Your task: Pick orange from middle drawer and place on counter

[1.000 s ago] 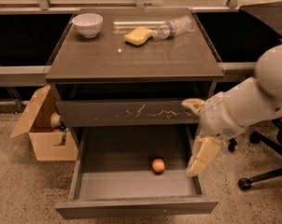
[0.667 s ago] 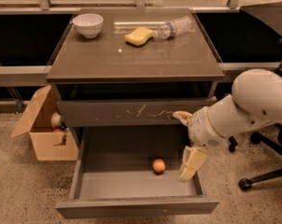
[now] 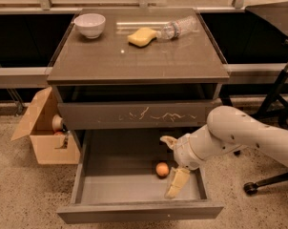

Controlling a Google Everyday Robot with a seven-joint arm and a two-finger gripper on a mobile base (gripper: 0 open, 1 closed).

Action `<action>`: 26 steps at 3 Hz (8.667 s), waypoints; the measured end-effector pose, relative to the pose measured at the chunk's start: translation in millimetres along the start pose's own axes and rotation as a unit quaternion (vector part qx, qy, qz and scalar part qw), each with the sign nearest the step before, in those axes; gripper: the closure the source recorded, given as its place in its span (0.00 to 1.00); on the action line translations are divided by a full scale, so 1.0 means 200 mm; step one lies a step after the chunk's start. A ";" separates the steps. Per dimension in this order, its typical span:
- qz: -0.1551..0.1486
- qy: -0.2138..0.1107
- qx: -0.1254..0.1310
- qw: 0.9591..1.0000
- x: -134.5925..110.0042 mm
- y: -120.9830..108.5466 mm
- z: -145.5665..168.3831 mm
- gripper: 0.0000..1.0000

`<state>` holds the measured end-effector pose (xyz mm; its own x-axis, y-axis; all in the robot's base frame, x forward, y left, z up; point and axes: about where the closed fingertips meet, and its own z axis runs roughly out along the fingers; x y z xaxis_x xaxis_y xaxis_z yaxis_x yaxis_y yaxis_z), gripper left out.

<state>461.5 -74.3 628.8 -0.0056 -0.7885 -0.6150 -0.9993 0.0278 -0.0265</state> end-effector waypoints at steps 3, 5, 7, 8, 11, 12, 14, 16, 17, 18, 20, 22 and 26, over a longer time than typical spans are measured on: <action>0.015 -0.025 -0.009 1.000 0.24 -0.15 0.39 0.00; 0.002 -0.082 0.036 0.996 0.64 -0.38 0.45 0.00; 0.010 -0.118 0.027 0.993 0.85 -0.55 0.60 0.00; 0.025 -0.118 0.022 0.992 0.93 -0.63 0.69 0.00; 0.032 -0.120 -0.001 0.992 0.89 -0.74 0.90 0.00; 0.033 -0.120 -0.015 0.992 0.86 -0.70 0.97 0.00; 0.037 -0.119 -0.027 0.992 0.86 -0.68 1.03 0.39; -0.002 -0.104 0.003 0.995 0.77 -0.55 0.81 0.86; -0.061 -0.108 0.023 0.992 0.59 -0.45 0.52 1.00; -0.115 -0.091 0.042 0.988 0.40 -0.41 0.22 1.00; -0.139 -0.099 0.045 0.984 0.30 -0.48 0.09 1.00; -0.213 -0.061 0.057 0.974 -0.04 -0.57 -0.41 1.00; -0.283 -0.030 0.104 0.953 -0.52 -0.75 -1.00 1.00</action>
Offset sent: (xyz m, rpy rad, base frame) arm 0.0105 0.0177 -0.0468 0.0584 0.0354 0.0002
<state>604.1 -119.8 853.9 0.5411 -0.6762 -0.4999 -0.8121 -0.2659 -0.5195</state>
